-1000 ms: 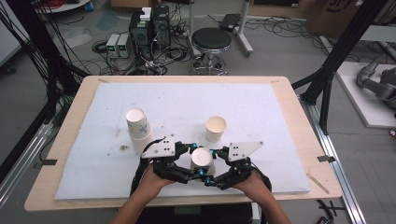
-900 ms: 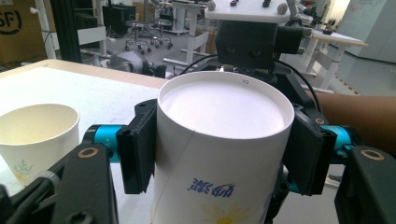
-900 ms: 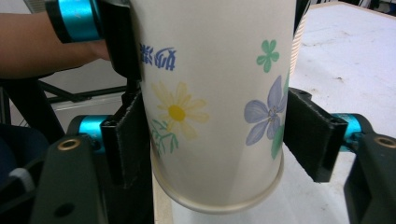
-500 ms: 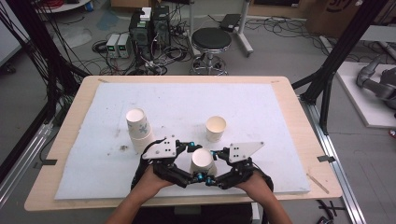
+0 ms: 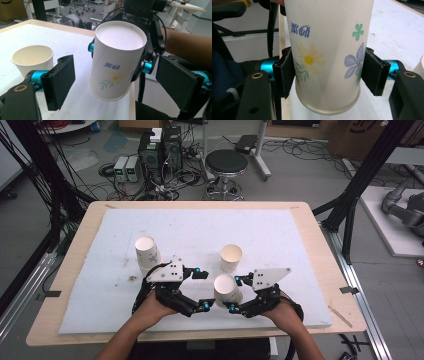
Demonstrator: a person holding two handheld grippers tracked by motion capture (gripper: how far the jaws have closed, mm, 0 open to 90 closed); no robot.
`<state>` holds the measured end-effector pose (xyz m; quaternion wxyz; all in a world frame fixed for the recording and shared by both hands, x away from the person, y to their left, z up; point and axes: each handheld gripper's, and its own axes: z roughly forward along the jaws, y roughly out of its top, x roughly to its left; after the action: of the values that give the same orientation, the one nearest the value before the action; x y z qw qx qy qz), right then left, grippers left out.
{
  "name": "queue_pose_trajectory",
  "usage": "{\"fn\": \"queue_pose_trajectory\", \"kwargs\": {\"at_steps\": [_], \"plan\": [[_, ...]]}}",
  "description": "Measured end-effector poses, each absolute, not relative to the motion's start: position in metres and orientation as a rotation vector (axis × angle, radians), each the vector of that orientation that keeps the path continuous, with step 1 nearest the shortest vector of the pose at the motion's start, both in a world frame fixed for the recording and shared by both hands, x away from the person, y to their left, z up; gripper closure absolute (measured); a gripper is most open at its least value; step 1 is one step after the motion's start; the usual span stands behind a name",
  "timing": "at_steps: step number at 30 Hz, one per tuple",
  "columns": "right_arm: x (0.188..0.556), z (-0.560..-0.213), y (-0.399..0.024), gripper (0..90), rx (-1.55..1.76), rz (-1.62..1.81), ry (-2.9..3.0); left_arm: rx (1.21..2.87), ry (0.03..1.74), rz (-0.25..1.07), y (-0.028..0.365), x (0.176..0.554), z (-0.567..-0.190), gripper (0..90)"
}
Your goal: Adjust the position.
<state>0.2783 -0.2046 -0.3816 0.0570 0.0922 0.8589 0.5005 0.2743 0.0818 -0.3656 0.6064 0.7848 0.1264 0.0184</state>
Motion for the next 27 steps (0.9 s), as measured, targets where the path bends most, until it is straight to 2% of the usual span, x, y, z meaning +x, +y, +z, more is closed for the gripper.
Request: {"fn": "queue_pose_trajectory", "kwargs": {"at_steps": [27], "plan": [[0.284,-0.372,-0.183,34.7,0.06,1.218,2.833,2.017,0.175,-0.017,0.06,0.28,-0.361,17.3]]}}
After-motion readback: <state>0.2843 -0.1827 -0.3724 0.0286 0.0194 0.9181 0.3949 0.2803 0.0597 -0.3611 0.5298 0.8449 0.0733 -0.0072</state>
